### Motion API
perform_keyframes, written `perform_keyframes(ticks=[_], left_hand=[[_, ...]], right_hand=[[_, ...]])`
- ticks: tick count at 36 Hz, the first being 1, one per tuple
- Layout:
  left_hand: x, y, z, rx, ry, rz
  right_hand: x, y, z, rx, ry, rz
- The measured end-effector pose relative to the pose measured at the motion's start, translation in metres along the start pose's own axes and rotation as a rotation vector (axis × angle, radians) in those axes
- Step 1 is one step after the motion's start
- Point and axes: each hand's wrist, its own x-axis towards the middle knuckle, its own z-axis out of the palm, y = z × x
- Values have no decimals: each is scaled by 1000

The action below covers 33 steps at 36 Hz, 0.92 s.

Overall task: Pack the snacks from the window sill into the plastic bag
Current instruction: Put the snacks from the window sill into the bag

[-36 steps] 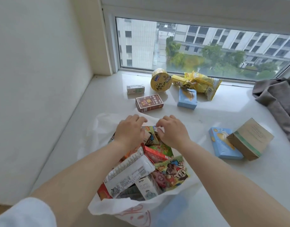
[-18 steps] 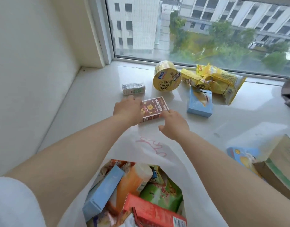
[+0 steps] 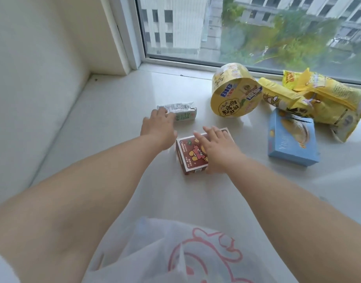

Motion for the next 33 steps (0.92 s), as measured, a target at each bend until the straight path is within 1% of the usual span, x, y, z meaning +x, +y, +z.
perform_keyframes(ticks=[4, 6, 9, 10, 14, 17, 20, 24, 27, 29, 33], left_hand=[[22, 0, 8, -170, 7, -78], [34, 0, 11, -141, -36, -78], [49, -5, 17, -121, -104, -92], [53, -7, 19, -113, -105, -101], [52, -12, 24, 23, -4, -98], [37, -9, 32, -104, -44, -149], [17, -3, 39, -190, -49, -209], [-10, 6, 33, -243, -201, -320], [-31, 7, 22, -377, -298, -436], [-44, 6, 14, -461, -283, -465], [-73, 7, -11, -704, -207, -498]], right_hand=[[17, 4, -1, -171, -17, -144], [24, 6, -2, -182, -50, -167], [30, 12, -3, -109, -98, -152], [30, 13, -1, -86, -101, -142], [18, 10, 15, 2, -50, -74], [0, 2, 30, 151, -16, 38], [-19, -7, 42, 219, -42, 130], [-43, -14, 48, 266, -95, 196], [-57, -16, 38, 444, -135, 328], [-65, -16, 25, 535, -112, 375], [-87, -13, -8, 605, -34, 349]])
